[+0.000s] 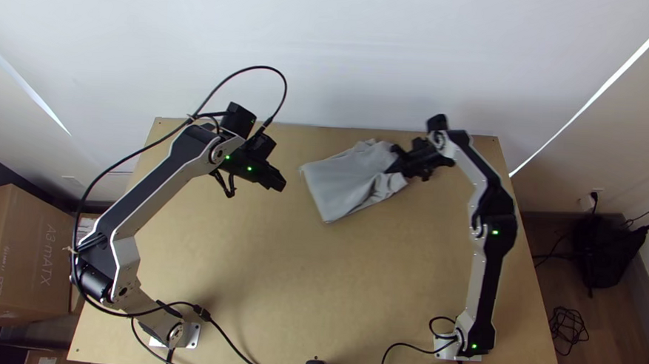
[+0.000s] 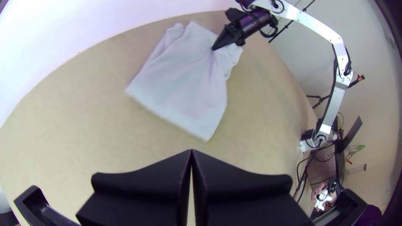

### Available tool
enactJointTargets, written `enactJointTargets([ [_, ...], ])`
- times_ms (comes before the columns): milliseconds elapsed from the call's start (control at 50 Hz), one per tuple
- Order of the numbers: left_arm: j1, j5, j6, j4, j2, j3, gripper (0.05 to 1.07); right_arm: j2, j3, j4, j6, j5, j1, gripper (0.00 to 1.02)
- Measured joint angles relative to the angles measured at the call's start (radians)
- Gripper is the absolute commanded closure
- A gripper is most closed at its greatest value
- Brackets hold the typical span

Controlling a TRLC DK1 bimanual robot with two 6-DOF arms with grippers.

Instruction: Fold the t-shirt

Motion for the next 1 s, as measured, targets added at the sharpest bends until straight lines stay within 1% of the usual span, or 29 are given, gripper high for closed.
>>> enactJointTargets([
  [180,0.053,0.0,-0.006,0.0,-0.081,-0.035,1.04,-0.093,-0.142,0.097,0.002,0.04,-0.204,1.0],
  [280,0.083,0.0,-0.006,0.0,-0.137,-0.067,1.04,-0.15,-0.24,0.168,0.014,0.063,-0.317,1.0],
  [440,0.122,0.0,-0.006,-0.002,-0.215,-0.109,1.04,-0.251,-0.392,0.269,0.056,0.103,-0.488,1.0],
  [560,0.132,0.0,-0.006,-0.001,-0.261,-0.145,1.04,-0.336,-0.508,0.34,0.094,0.171,-0.621,1.0],
  [600,0.132,0.0,-0.006,-0.002,-0.27,-0.156,1.04,-0.362,-0.54,0.357,0.103,0.182,-0.65,0.98],
  [620,0.132,0.0,-0.006,-0.003,-0.275,-0.159,1.04,-0.375,-0.558,0.364,0.106,0.187,-0.666,0.92],
  [640,0.132,0.0,-0.006,-0.003,-0.278,-0.162,1.04,-0.387,-0.571,0.368,0.107,0.193,-0.676,0.81],
  [700,0.134,0.0,-0.006,-0.003,-0.283,-0.164,1.04,-0.42,-0.598,0.38,0.107,0.203,-0.694,0.4],
  [720,0.134,0.0,-0.007,-0.003,-0.284,-0.164,1.04,-0.428,-0.601,0.382,0.106,0.203,-0.694,0.24],
  [740,0.136,0.0,-0.007,-0.003,-0.285,-0.164,1.04,-0.435,-0.601,0.383,0.106,0.203,-0.694,0.14],
  [760,0.138,0.0,-0.008,-0.003,-0.288,-0.164,1.04,-0.439,-0.601,0.387,0.105,0.202,-0.692,0.07],
  [780,0.142,0.0,-0.011,-0.003,-0.291,-0.164,1.04,-0.443,-0.599,0.391,0.102,0.202,-0.686,0.03],
  [860,0.154,0.0,-0.021,-0.002,-0.307,-0.164,1.04,-0.451,-0.581,0.397,0.098,0.209,-0.666,0.03],
  [1000,0.19,0.0,-0.031,0.0,-0.355,-0.172,1.04,-0.451,-0.544,0.466,0.074,0.338,-0.634,0.03],
])
